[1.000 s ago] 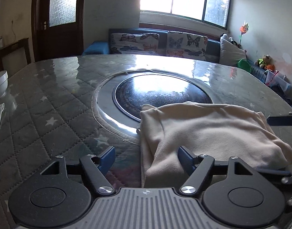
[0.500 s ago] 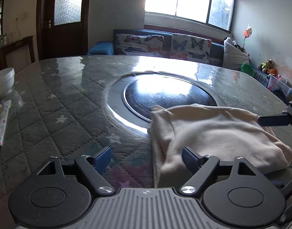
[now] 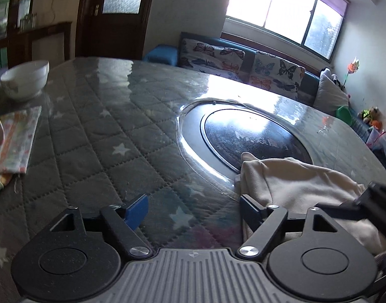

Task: Fold clothes
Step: 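Grasp the folded sweatshirt with the right gripper while the left gripper holds it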

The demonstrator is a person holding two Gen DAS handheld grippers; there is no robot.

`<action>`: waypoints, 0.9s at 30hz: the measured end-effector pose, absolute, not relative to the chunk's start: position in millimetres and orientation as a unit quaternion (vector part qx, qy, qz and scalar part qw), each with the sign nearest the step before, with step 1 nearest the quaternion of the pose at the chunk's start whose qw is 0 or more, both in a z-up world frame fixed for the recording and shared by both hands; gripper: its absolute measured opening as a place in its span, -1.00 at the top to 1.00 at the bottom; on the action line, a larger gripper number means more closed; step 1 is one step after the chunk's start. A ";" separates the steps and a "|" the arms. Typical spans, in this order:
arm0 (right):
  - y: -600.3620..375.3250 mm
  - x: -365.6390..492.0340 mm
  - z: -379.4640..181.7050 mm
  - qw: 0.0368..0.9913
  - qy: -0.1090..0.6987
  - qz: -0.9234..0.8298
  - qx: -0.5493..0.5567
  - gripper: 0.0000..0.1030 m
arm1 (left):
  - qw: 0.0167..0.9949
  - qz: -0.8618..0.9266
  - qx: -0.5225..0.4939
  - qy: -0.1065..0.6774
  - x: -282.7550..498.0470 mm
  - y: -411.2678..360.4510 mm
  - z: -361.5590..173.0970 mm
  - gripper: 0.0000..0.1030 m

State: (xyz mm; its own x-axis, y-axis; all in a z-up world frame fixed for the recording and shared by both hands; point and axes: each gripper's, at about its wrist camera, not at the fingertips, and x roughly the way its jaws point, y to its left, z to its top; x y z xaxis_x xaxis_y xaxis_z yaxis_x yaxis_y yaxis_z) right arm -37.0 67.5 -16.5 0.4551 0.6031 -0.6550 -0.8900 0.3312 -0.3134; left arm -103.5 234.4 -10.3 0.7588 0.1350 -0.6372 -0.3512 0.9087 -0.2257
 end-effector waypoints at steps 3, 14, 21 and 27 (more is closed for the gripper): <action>73.8 -37.4 -18.7 0.781 0.216 0.480 -0.336 -0.25 | 0.918 0.121 -0.194 0.324 -101.2 237.9 -10.5 -0.50; 69.4 -19.2 -13.7 0.793 0.229 0.492 -0.276 0.50 | 0.885 0.083 -0.320 0.329 -93.4 247.8 -14.4 -0.62; 52.5 -4.0 -0.9 0.801 0.254 0.504 -0.199 0.60 | 0.864 0.080 -0.372 0.329 -82.7 247.5 -12.4 -0.78; 38.7 5.7 6.3 0.803 0.266 0.512 -0.148 0.63 | 0.844 0.060 -0.412 0.337 -71.0 242.3 -13.9 -0.82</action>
